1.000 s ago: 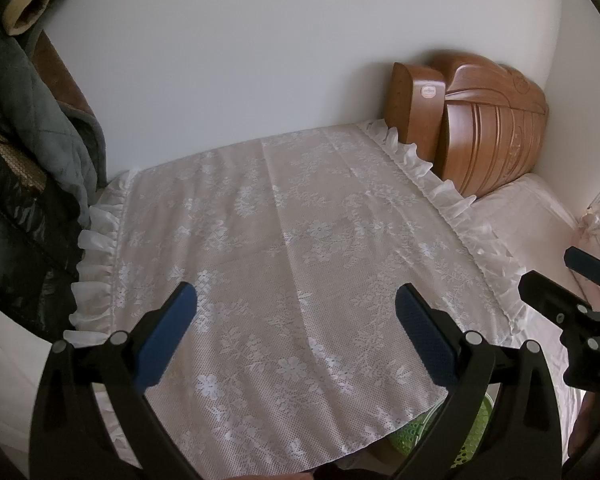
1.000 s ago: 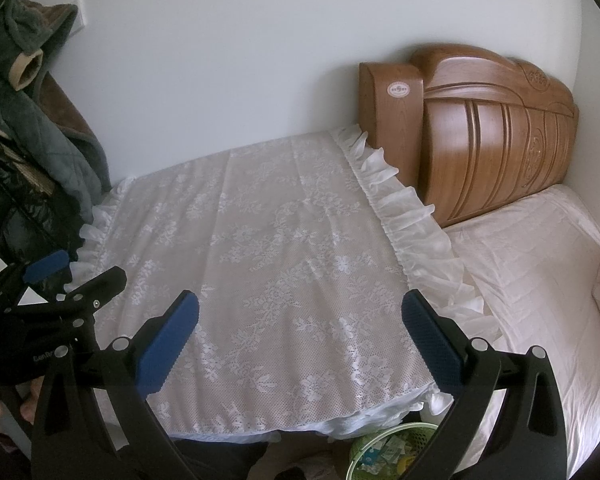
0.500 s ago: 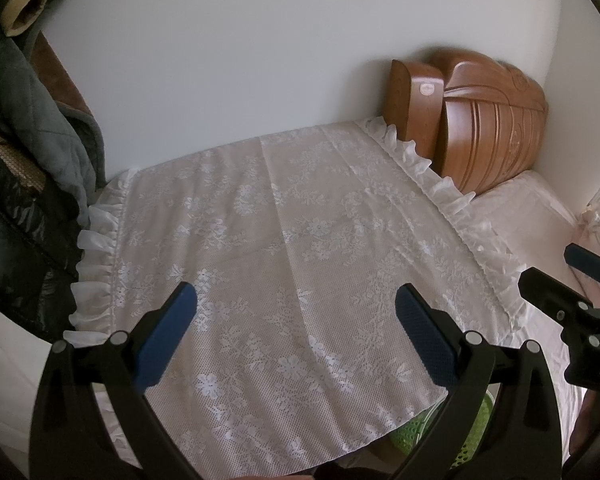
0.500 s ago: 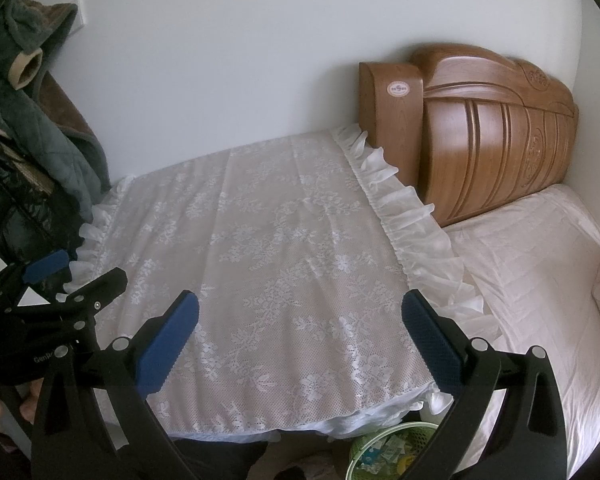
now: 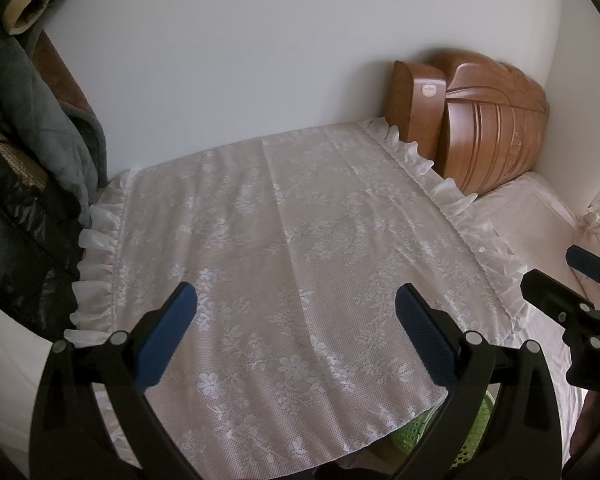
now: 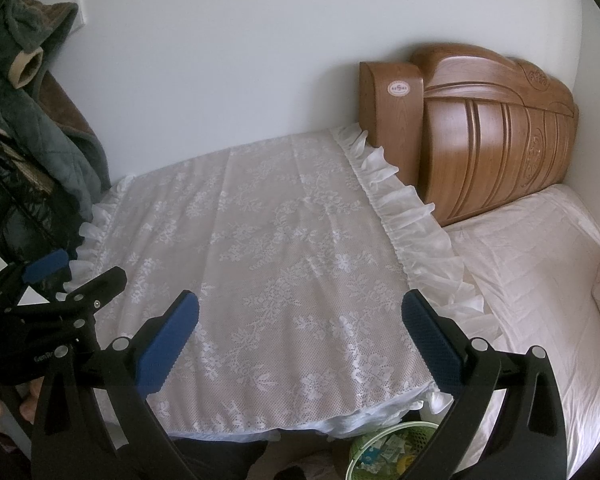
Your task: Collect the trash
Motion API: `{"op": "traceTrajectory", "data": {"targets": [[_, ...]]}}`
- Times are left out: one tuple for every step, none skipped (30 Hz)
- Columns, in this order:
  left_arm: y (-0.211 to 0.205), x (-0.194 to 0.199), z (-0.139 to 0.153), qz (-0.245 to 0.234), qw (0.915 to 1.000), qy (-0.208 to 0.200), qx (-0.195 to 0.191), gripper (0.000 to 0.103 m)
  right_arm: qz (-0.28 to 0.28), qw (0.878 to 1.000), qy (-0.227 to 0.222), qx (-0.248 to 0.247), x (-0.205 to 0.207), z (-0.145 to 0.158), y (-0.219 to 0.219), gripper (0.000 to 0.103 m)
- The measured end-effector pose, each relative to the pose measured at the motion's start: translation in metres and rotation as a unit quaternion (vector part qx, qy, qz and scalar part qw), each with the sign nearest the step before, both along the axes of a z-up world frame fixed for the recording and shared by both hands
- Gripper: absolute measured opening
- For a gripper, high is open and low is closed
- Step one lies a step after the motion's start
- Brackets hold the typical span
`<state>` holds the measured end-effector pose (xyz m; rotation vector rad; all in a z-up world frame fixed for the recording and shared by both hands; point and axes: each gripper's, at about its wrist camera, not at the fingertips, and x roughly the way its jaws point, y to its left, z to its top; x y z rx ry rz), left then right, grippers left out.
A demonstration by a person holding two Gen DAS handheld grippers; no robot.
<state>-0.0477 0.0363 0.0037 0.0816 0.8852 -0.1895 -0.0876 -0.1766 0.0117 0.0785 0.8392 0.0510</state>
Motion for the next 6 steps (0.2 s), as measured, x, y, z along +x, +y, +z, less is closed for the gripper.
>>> {"op": "traceTrajectory", "data": {"targets": [[0.0001, 0.0000, 0.0001, 0.000, 1.0000, 0.001, 0.000, 0.095, 0.000, 1.000, 0.000, 0.001, 0.0016, 0.0007, 0.0001, 0.101], [0.0001, 0.0007, 0.0003, 0.000, 1.0000, 0.000, 0.000, 0.095, 0.000, 1.000, 0.000, 0.001, 0.0005, -0.0001, 0.0004, 0.101], [0.0002, 0.0006, 0.0002, -0.001, 1.0000, 0.000, 0.000, 0.095, 0.000, 1.000, 0.001, 0.001, -0.0021, -0.0007, 0.0004, 0.101], [0.0001, 0.0006, 0.0002, -0.001, 1.0000, 0.001, 0.000, 0.095, 0.000, 1.000, 0.000, 0.001, 0.0001, 0.0000, 0.0004, 0.101], [0.0002, 0.0002, 0.0002, -0.001, 1.0000, 0.001, 0.001, 0.095, 0.001, 1.000, 0.000, 0.000, -0.0013, -0.0001, 0.0004, 0.101], [0.0003, 0.0011, 0.0005, -0.001, 1.0000, 0.001, 0.001, 0.095, 0.000, 1.000, 0.000, 0.000, 0.0006, 0.0002, 0.0005, 0.101]]}}
